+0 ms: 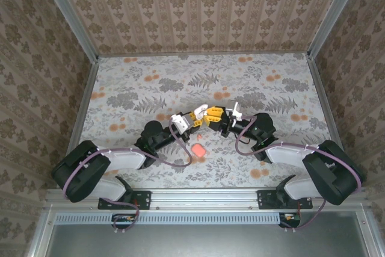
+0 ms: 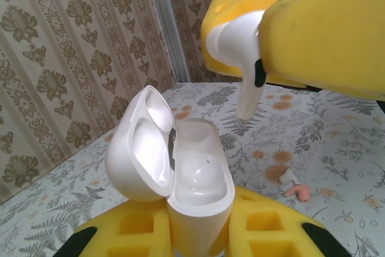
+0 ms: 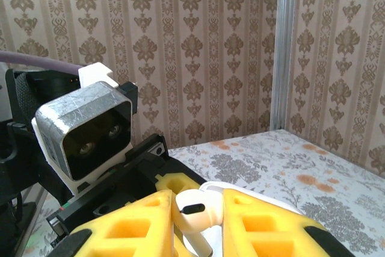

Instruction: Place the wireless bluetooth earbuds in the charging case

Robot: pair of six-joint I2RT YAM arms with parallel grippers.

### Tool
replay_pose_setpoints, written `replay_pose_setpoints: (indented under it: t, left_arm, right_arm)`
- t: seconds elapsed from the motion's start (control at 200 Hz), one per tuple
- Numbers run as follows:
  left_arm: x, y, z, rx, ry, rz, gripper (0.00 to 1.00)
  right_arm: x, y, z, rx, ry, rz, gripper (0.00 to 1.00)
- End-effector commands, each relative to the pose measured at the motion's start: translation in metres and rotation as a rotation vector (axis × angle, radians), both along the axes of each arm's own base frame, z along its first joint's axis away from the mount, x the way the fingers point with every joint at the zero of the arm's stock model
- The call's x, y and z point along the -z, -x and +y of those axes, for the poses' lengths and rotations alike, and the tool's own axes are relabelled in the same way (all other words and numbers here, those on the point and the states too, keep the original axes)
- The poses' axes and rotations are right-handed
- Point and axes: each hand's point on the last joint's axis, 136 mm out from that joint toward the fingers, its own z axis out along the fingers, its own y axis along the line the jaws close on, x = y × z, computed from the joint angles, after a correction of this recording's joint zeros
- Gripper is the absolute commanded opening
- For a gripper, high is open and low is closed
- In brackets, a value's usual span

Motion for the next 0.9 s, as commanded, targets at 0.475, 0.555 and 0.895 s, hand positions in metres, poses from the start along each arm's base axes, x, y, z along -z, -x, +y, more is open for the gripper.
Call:
replay_pose_setpoints:
  t: [0.475,0.555,0.895]
  left_arm:
    - [-0.034,-0.004,-0.007,0.002,0.122,-0.044,0.07]
    - [-0.035,-0.003,-0.007,0.004,0.123,-0.046,0.08]
    - [-0.039,-0.001,-0.008,0.006,0.132,-0.053,0.08]
  right_arm:
    - [-0.027,0.001,0.013,-0.024,-0.064,-0.053,0.23]
    - [-0.028,0.001,0.014,-0.027,-0.066,-0.056,0.23]
    - [-0.021,-0.005,0.019,-0.028,-0.054,-0.038,0.23]
